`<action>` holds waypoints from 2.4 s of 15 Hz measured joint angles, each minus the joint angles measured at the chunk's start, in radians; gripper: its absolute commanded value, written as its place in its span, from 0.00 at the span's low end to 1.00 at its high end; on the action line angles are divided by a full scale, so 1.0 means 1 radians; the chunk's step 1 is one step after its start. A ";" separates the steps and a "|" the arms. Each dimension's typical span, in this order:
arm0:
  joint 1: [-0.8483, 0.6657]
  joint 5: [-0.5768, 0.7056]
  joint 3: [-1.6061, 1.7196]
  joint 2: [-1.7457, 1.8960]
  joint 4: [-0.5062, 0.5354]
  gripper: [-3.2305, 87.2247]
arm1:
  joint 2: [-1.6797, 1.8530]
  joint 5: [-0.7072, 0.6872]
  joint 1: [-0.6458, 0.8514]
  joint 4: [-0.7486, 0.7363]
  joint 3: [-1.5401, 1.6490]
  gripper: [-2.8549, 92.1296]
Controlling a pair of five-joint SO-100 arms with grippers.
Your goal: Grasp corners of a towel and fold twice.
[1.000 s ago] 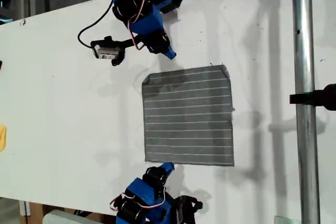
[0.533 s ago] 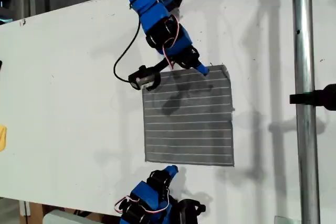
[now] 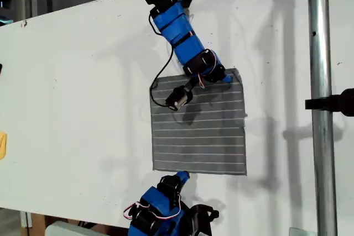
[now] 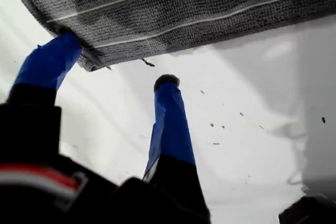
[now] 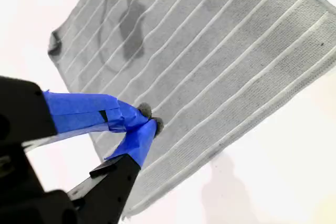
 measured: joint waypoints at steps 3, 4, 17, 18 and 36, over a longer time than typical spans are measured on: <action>0.000 0.000 0.000 -0.005 -0.003 0.00 | -0.075 0.000 -0.018 -0.063 -0.041 0.32; 0.002 0.000 0.000 -0.006 -0.003 0.00 | -0.098 0.000 -0.020 -0.078 -0.041 0.30; 0.018 0.003 -0.176 -0.187 0.109 0.06 | -0.199 -0.048 -0.002 -0.265 -0.091 0.03; 0.037 0.018 -0.268 -0.272 0.155 0.31 | -0.198 -0.049 -0.002 -0.267 -0.091 0.03; 0.342 -0.126 -0.417 -0.977 -0.146 0.23 | -0.196 -0.060 0.003 -0.267 -0.087 0.03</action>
